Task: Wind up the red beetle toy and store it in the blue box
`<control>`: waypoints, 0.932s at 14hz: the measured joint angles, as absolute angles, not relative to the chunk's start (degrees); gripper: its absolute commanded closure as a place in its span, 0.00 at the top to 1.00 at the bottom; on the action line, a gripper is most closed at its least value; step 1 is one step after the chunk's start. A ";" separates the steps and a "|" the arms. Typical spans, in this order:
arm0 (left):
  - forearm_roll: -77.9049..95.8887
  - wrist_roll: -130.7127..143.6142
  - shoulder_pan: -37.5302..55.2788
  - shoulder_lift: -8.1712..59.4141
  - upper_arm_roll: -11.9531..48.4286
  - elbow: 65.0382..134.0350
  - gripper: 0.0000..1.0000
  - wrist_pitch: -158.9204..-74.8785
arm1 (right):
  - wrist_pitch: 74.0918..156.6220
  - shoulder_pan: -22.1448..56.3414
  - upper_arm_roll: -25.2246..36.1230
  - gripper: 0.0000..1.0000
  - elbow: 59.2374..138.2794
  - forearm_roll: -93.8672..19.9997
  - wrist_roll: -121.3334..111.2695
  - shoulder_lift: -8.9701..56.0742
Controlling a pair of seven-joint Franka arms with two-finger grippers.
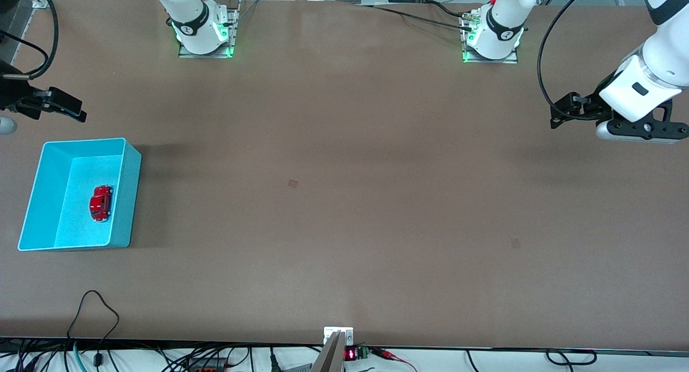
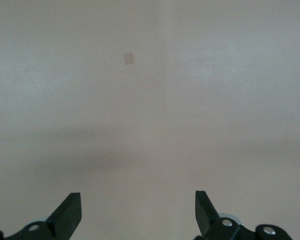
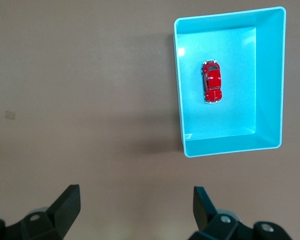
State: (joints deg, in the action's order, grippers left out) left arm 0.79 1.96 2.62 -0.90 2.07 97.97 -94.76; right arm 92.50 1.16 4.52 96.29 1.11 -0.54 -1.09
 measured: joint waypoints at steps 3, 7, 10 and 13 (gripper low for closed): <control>0.79 1.96 2.62 -0.90 2.12 97.97 1.00 -94.75 | 93.74 1.14 4.53 1.00 99.05 1.11 -0.54 -3.65; 0.79 1.96 2.62 -0.90 2.17 97.97 1.00 -94.75 | 93.41 1.09 4.75 1.00 98.97 1.11 -0.60 -4.36; 0.79 1.96 2.62 -0.90 2.22 97.97 1.00 -94.75 | 92.24 1.05 4.84 1.00 98.97 1.11 -0.65 -4.37; 0.79 1.96 2.62 -0.90 2.22 97.97 1.00 -94.74 | 92.24 1.05 4.86 1.00 98.91 1.11 -0.65 -4.38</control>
State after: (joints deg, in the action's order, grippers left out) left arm 0.79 1.96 2.62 -0.90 2.22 97.97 -94.74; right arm 92.24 1.05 4.86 98.91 1.11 -0.65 -4.38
